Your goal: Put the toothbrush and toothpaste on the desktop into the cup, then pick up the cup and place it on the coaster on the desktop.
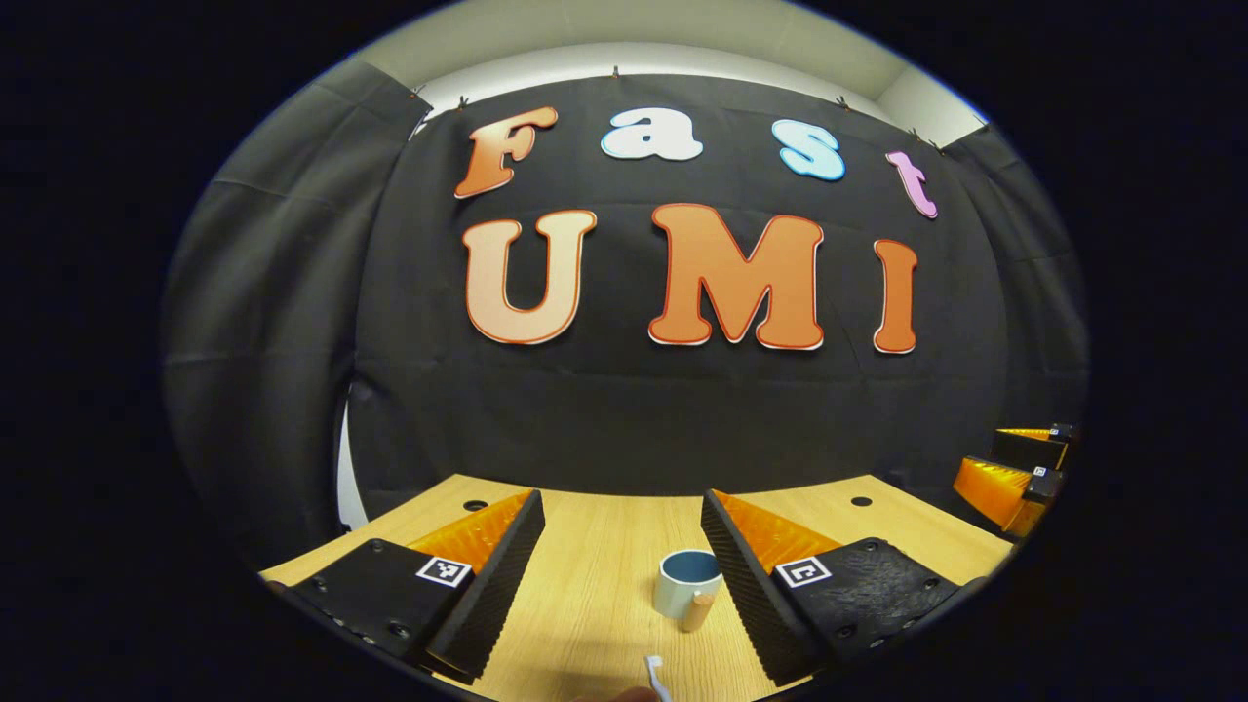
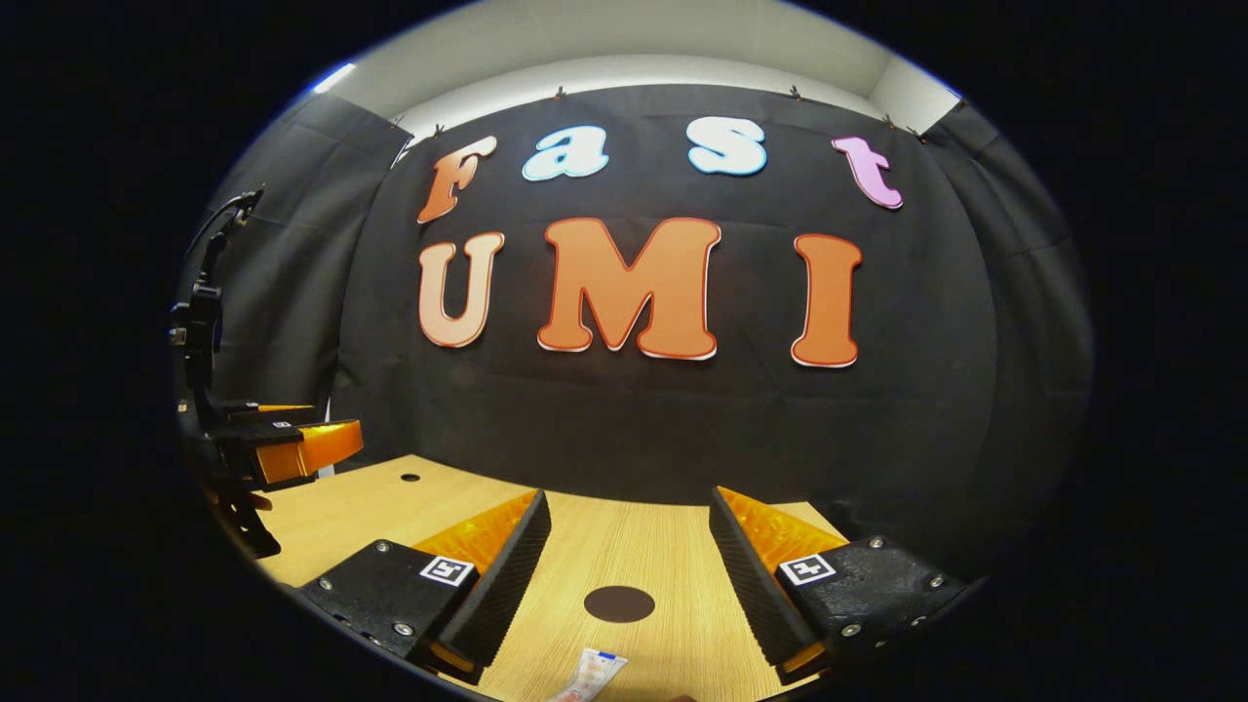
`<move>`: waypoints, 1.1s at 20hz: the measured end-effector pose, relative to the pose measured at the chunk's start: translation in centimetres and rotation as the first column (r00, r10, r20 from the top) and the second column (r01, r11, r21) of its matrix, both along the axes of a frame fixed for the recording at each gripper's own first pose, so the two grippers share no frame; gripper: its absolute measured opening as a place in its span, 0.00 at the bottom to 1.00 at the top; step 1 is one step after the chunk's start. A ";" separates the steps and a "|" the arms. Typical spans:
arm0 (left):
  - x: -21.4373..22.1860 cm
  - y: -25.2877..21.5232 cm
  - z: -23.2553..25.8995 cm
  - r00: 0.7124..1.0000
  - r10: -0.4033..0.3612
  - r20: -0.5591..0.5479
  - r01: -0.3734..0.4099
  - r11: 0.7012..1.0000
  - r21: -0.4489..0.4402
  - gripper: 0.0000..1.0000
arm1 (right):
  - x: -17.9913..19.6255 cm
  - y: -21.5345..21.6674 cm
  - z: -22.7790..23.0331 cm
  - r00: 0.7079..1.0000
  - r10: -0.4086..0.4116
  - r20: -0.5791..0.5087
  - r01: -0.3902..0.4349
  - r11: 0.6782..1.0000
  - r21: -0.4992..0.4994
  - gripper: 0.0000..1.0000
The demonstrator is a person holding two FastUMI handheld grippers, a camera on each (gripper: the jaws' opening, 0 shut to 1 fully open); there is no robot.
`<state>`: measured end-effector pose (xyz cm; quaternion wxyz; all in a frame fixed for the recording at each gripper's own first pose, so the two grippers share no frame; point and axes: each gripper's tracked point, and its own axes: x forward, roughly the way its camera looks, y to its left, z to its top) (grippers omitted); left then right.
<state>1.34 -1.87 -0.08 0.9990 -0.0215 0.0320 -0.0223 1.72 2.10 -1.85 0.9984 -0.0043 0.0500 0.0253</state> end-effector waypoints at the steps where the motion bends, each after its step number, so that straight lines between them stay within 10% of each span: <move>1: 0.1 0.1 -0.8 1.000 0.000 -0.022 0.000 1.000 -0.002 0.97 | -0.1 0.0 -0.7 1.000 -0.003 -0.030 0.003 1.000 -0.003 0.98; 13: -0.3 -1.7 -10.5 0.909 -0.050 -0.413 0.043 0.999 -0.026 0.98 | -0.7 1.4 -10.7 0.894 0.057 -0.444 -0.024 0.996 0.081 0.94; 22: -1.1 -3.9 -15.2 0.608 -0.155 -0.779 0.091 0.988 -0.125 0.95 | -2.2 3.3 -17.2 0.730 0.108 -0.675 -0.070 0.994 0.083 0.86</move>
